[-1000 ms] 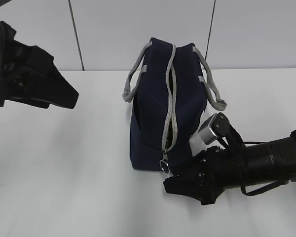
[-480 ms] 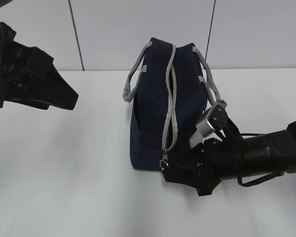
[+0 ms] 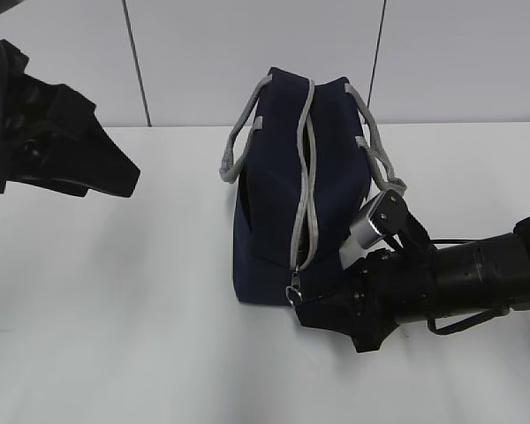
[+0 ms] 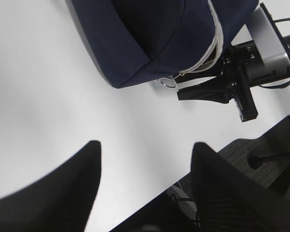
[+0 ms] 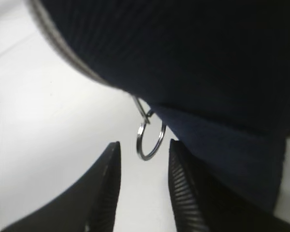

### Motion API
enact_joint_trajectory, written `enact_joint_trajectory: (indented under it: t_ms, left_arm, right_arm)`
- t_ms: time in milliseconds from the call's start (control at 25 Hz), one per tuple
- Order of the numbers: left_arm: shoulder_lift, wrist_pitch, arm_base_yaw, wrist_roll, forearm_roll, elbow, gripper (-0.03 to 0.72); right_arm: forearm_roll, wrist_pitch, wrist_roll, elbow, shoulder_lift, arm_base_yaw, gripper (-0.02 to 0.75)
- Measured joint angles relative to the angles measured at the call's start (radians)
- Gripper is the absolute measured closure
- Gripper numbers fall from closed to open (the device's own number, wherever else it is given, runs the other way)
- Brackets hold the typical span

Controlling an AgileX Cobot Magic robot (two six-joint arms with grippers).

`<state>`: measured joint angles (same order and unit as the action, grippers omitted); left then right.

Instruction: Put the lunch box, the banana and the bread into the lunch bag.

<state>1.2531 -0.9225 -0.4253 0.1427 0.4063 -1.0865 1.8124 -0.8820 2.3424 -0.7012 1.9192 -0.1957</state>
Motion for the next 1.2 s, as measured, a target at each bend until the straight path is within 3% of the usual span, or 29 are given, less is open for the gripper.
enact_joint_trajectory:
  t_ms: [1200]
  left_arm:
    - [0.0, 0.0, 0.0, 0.0, -0.006, 0.0, 0.272]
  right_arm:
    - [-0.006, -0.003, 0.028, -0.019, 0.0, 0.0, 0.473]
